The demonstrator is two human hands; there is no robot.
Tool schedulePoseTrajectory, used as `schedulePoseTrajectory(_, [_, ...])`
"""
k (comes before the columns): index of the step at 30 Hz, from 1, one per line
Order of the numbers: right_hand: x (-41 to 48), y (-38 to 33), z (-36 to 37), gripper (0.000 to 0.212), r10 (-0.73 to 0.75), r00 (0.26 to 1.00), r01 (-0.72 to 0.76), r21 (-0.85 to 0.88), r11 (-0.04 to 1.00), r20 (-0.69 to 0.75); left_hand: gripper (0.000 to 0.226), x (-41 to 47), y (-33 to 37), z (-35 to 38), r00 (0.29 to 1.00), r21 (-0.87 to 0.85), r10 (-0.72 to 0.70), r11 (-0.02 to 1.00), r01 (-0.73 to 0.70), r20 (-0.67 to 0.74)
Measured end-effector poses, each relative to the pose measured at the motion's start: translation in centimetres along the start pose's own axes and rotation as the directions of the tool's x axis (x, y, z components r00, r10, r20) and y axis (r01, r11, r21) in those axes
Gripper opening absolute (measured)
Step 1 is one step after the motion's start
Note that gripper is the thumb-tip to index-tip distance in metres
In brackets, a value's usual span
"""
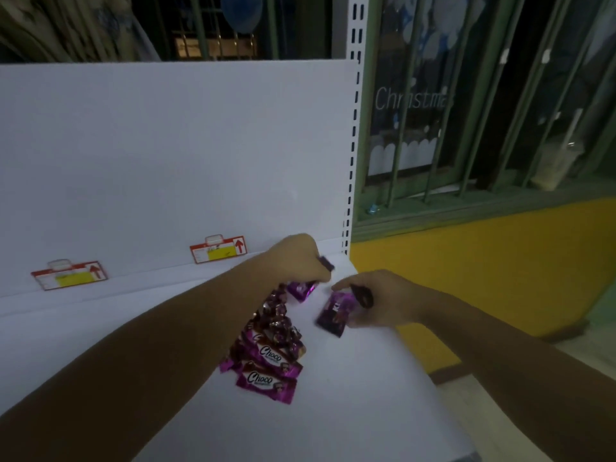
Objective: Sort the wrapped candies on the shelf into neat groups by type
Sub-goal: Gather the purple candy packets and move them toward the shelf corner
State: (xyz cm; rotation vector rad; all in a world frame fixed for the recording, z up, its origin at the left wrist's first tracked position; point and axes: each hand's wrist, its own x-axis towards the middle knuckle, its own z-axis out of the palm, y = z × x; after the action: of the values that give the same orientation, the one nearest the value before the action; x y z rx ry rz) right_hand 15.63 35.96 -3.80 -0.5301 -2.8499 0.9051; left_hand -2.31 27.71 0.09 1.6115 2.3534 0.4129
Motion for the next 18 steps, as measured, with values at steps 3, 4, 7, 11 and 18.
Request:
schedulePoseTrajectory(3, [0.6,-0.5,0.1,0.034,-0.092,0.982,0.118,-0.158,0.98,0.162,0.016,-1.6,-3.0,-3.7,0.99,-0.258,-0.082,0.965,0.049,-0.116])
schedulePoseTrajectory(4, [0.8,-0.6,-0.1,0.023,-0.124,0.977,0.157,-0.191,0.969,0.175,0.013,-2.4,-4.3,-4.8,0.984,-0.38,-0.139,0.921,0.086,-0.113])
schedulePoseTrajectory(7, [1.3,-0.7,-0.4,0.023,-0.121,0.98,0.16,-0.259,0.953,0.159,0.015,-4.8,-7.9,-6.3,0.955,-0.651,-0.29,0.736,0.183,-0.058])
schedulePoseTrajectory(11, [2.3,-1.4,1.3,0.032,-0.087,0.995,0.097,-0.342,0.935,0.044,0.017,-7.2,-9.8,-5.6,0.938,-0.794,-0.347,0.573,0.203,-0.01])
schedulePoseTrajectory(18, [4.5,-3.4,3.0,0.024,0.055,0.99,-0.048,0.061,0.997,-0.13,0.003,-10.1,-9.5,-3.3,0.972,-0.638,-0.157,0.734,0.234,0.176])
